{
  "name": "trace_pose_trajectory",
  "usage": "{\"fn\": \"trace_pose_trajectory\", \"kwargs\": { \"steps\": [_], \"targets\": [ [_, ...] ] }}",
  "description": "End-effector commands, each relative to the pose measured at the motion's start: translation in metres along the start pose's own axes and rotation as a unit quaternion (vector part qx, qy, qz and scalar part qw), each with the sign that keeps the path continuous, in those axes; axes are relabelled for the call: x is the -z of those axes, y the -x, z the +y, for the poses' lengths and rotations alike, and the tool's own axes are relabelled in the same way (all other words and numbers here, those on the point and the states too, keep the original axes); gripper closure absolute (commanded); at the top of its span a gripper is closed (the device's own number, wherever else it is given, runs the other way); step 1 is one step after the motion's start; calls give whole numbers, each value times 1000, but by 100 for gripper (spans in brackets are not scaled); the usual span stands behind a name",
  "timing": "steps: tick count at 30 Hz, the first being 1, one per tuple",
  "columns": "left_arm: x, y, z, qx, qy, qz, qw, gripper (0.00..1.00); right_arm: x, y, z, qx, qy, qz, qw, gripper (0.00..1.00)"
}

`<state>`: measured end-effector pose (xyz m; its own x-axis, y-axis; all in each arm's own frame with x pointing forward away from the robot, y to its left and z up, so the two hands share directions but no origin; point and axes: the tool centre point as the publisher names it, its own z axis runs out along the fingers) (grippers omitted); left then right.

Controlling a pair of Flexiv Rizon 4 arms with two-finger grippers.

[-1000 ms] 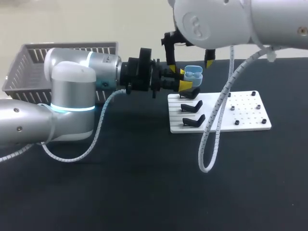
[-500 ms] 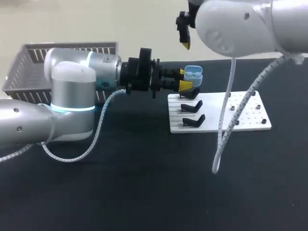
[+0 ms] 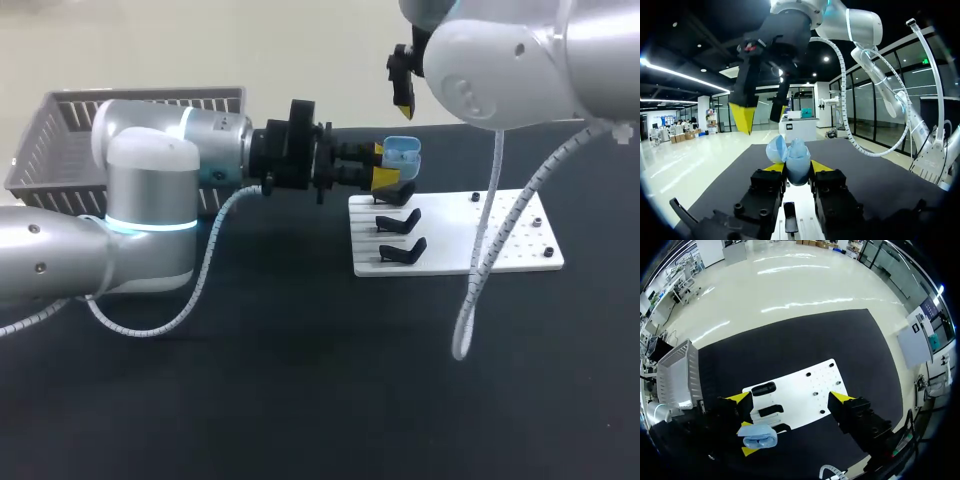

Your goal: Pick up each earbud case from the left stands, insert the matching earbuds, close the lid, and place the case in the box.

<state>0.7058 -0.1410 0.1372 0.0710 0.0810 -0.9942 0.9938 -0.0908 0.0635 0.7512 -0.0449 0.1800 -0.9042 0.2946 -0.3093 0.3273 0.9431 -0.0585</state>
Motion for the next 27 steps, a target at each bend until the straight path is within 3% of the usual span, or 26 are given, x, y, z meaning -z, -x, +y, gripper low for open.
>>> {"fn": "trace_pose_trajectory", "kwargs": {
  "steps": [1,13,27],
  "targets": [
    [0,0,0,-1,1,0,1000,100,-7,2,4,4,-4,13,1000,0],
    [0,0,0,-1,1,0,1000,100,-18,-18,-1,35,-10,48,998,0],
    [0,0,0,-1,1,0,1000,100,4,-45,-9,74,17,66,995,0]
  ]
}}
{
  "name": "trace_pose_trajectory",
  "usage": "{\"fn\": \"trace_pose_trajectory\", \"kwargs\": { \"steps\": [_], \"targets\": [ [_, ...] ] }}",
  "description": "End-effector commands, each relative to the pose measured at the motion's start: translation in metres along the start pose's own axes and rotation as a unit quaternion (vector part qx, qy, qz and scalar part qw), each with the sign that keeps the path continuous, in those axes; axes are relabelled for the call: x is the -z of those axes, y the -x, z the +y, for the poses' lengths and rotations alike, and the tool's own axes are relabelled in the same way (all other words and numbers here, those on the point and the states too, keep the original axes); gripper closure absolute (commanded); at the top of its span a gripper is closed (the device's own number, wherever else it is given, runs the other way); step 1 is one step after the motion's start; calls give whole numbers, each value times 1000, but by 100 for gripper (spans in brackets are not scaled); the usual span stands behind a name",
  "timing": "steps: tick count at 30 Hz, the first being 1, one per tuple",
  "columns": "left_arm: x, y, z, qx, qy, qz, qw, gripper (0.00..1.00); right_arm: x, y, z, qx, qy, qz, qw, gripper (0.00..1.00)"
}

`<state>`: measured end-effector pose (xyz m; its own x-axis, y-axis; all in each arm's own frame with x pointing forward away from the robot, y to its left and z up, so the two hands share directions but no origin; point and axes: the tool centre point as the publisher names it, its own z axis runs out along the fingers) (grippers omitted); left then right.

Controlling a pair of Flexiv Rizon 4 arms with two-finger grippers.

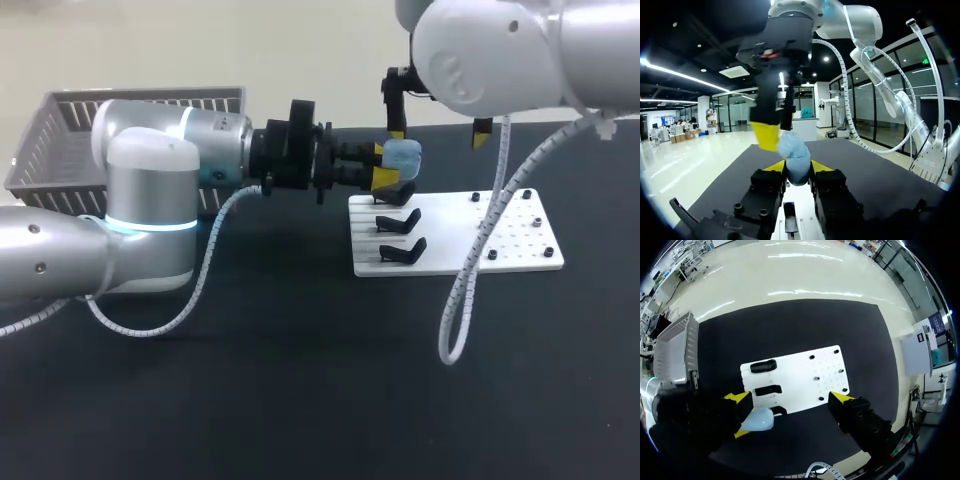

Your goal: Pick up each earbud case from the left stands, insert the matching earbuds, close the lid, and place the case in the box.

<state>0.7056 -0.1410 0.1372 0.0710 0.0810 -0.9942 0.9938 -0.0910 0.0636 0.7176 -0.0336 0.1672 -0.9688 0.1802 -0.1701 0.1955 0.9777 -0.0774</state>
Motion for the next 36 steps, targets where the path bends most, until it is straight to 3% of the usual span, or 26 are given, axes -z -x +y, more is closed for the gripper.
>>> {"fn": "trace_pose_trajectory", "kwargs": {
  "steps": [1,3,6,10,14,18,22,30,36],
  "targets": [
    [0,0,0,-1,1,0,1000,100,5,-11,-8,7,10,-1,1000,0],
    [0,0,0,-1,1,0,1000,100,7,-13,-8,9,10,-4,1000,0],
    [0,0,0,-1,1,0,1000,100,18,-12,-15,-13,-2,-61,998,0],
    [0,0,0,-1,1,0,1000,100,48,-16,-33,-28,33,-123,991,0],
    [0,0,0,-1,1,0,1000,100,81,-36,-48,19,77,-162,984,0],
    [0,0,0,-1,1,0,1000,100,102,-58,-58,67,126,-173,975,0],
    [11,6,0,6,18,10,1000,100,105,-76,-64,94,157,-172,968,0],
    [51,34,-12,19,121,47,991,100,113,-93,-63,133,217,-168,952,0],
    [106,56,-14,0,236,93,967,100,113,-93,-63,133,217,-168,952,0]
  ]
}}
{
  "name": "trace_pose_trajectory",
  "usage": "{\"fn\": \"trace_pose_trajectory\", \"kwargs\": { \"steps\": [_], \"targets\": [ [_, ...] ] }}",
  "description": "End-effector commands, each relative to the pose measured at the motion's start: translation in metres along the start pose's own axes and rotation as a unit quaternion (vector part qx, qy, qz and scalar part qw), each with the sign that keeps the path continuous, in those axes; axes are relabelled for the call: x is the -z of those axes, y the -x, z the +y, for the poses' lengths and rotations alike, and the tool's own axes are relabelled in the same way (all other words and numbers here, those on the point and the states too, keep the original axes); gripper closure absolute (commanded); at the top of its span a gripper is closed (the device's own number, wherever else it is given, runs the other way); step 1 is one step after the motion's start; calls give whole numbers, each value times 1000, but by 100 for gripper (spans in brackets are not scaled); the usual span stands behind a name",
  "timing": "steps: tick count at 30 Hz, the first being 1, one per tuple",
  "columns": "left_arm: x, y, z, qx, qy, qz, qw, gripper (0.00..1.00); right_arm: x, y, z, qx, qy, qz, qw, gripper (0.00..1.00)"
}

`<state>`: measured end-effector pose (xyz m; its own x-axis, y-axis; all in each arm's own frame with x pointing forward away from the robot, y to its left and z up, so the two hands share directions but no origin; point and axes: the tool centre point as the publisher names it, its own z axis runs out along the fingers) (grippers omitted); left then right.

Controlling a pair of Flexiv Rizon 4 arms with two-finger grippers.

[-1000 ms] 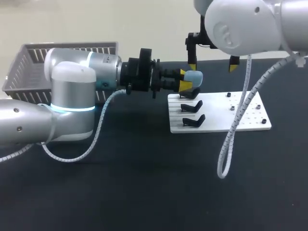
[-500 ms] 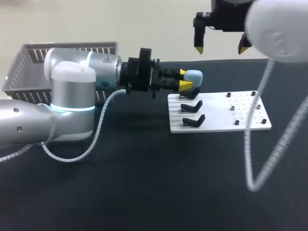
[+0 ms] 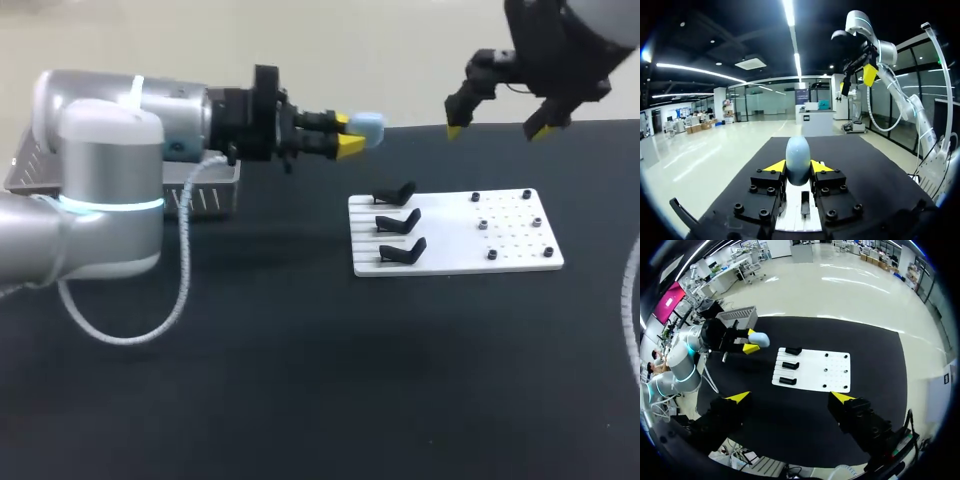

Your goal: Pick up each earbud case from the left stands, insert the matching earbuds, close the lid, and place the case in the box.

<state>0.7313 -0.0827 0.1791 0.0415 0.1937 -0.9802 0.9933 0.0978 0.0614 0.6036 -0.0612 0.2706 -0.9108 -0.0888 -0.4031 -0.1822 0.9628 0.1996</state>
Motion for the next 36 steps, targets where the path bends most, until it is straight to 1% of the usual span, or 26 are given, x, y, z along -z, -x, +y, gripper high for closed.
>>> {"fn": "trace_pose_trajectory", "kwargs": {
  "steps": [1,4,6,7,11,12,13,14,15,16,17,18,19,20,21,22,23,24,25,26,27,28,29,30,36],
  "targets": [
    [63,14,-24,-9,166,41,985,100,1,-7,-5,0,23,-63,998,0],
    [95,8,-9,-6,221,59,973,100,1,-7,-5,0,23,-63,998,0],
    [117,0,3,-6,257,76,963,100,1,-7,-5,0,23,-63,998,0],
    [127,-4,10,-4,272,77,959,100,1,-7,-5,0,23,-63,998,0],
    [165,-24,38,0,317,97,943,100,1,-7,-5,0,23,-63,998,0],
    [175,-30,46,5,331,111,937,100,1,-7,-5,0,23,-63,998,0],
    [184,-36,53,12,336,103,936,100,1,-7,-5,0,23,-63,998,0],
    [192,-40,61,8,338,104,935,100,1,-7,-5,0,23,-63,998,0],
    [201,-46,69,8,354,123,927,100,1,-7,-5,0,23,-63,998,0],
    [208,-51,77,15,356,119,927,100,1,-7,-5,0,23,-63,998,0],
    [215,-56,86,7,353,117,928,100,1,-7,-5,0,23,-63,998,0],
    [221,-60,94,7,360,129,924,100,1,-7,-5,0,23,-63,998,0],
    [226,-66,102,11,361,133,923,100,1,-7,-5,0,23,-63,998,0],
    [230,-72,111,9,352,128,927,100,1,-7,-5,0,23,-63,998,0],
    [233,-79,118,17,354,128,926,100,1,-7,-5,0,23,-63,998,0],
    [236,-84,124,21,359,143,922,100,1,-7,-5,0,23,-63,998,0],
    [236,-85,130,12,348,156,924,100,1,-7,-5,0,23,-63,998,0],
    [235,-89,137,14,337,161,927,100,1,-7,-5,0,23,-63,998,0],
    [236,-93,142,27,335,157,929,60,1,-7,-5,0,23,-63,998,0],
    [235,-97,147,30,326,159,931,0,1,-7,-5,0,23,-63,998,0],
    [232,-102,155,23,308,165,937,0,1,-7,-5,0,23,-63,998,0],
    [229,-104,158,24,310,166,936,0,1,-7,-5,0,23,-63,998,0],
    [227,-105,160,18,304,166,938,0,1,-7,-5,0,23,-63,998,0],
    [222,-105,162,9,292,159,943,0,1,-7,-5,0,23,-63,998,0],
    [222,-105,162,9,292,159,943,0,1,-7,-5,0,23,-63,998,0]
  ]
}}
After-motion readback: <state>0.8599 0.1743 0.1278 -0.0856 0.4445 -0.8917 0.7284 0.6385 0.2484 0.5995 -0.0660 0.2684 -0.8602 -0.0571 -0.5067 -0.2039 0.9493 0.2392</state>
